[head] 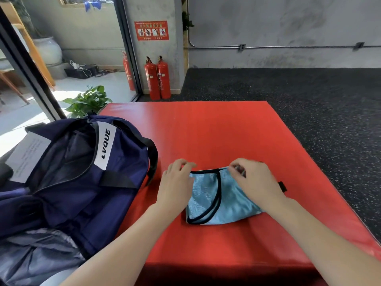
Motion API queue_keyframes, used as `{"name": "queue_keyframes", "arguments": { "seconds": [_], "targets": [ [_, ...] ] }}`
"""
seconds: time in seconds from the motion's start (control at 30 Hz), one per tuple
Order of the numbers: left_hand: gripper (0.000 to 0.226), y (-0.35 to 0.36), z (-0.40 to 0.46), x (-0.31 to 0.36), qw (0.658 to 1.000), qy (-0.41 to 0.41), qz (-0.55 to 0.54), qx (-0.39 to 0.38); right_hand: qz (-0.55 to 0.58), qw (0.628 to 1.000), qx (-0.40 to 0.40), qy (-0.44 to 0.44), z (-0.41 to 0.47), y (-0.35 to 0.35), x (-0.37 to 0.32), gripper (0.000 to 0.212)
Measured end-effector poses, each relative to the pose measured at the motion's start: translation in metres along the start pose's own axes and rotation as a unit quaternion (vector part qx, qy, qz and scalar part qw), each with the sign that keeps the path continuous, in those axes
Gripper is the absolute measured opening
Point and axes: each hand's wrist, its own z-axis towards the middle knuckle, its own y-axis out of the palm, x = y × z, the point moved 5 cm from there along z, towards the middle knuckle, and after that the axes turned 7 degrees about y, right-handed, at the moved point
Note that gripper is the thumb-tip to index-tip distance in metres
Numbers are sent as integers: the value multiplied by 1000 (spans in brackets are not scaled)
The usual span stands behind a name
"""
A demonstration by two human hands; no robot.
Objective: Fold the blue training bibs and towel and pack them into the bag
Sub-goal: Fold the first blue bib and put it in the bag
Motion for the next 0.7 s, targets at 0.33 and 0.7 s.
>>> {"name": "queue_keyframes", "arguments": {
  "seconds": [0.33,0.7],
  "targets": [
    [16,16,-4,4,991,31,-26,-127,-215,974,-70,30,-13,10,28,35],
    [17,16,-20,22,985,119,-85,-96,-79,978,-158,-115,-40,14,24,41]
  ]
}}
